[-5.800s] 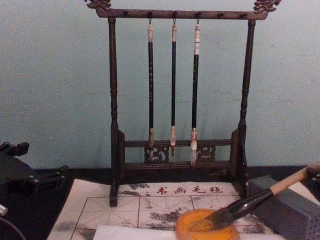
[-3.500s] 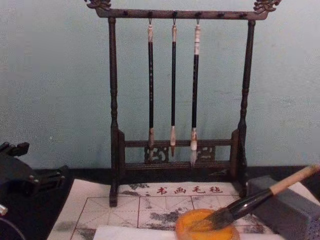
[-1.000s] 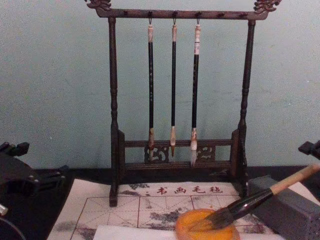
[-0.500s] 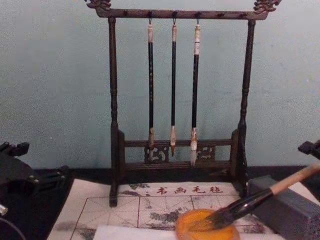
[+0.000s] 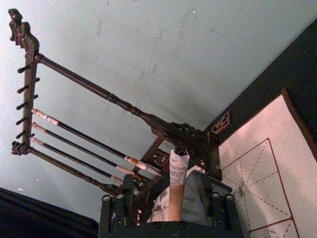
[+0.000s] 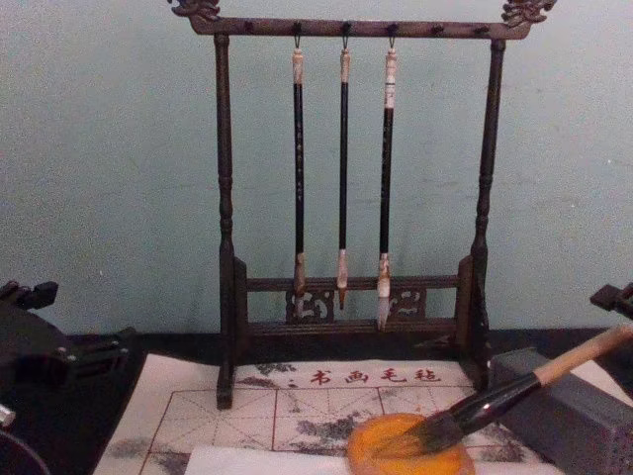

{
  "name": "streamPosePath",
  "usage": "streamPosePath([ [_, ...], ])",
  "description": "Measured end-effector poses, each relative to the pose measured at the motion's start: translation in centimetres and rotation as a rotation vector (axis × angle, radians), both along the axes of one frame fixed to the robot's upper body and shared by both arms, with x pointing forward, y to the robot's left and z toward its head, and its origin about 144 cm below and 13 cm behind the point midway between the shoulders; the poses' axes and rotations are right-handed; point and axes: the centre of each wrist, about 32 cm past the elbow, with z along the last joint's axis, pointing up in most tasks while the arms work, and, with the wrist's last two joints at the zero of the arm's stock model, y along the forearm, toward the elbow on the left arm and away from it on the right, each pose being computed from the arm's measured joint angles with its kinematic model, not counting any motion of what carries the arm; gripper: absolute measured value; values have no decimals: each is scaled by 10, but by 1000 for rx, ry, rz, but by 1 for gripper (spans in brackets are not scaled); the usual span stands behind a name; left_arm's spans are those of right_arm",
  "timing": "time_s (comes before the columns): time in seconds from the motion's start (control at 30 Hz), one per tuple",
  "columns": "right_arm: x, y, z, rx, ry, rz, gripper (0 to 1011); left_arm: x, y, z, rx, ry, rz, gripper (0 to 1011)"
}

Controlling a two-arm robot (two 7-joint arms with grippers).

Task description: Pick up the brush from the inkstone, write on the paper, then place the brush back to its original position.

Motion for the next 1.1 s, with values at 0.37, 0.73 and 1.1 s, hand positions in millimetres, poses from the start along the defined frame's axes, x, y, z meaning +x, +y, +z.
streamPosePath([
  [0.37, 0, 0, 0, -1, 0, -1, 527, 0, 0, 0, 0, 0, 0, 1001],
  [0.73, 0, 0, 0, -2, 0, -1, 195, 0, 0, 0, 0, 0, 0, 1001],
  [1.1, 0, 0, 0, -2, 0, -1, 181, 0, 0, 0, 0, 0, 0, 1001],
])
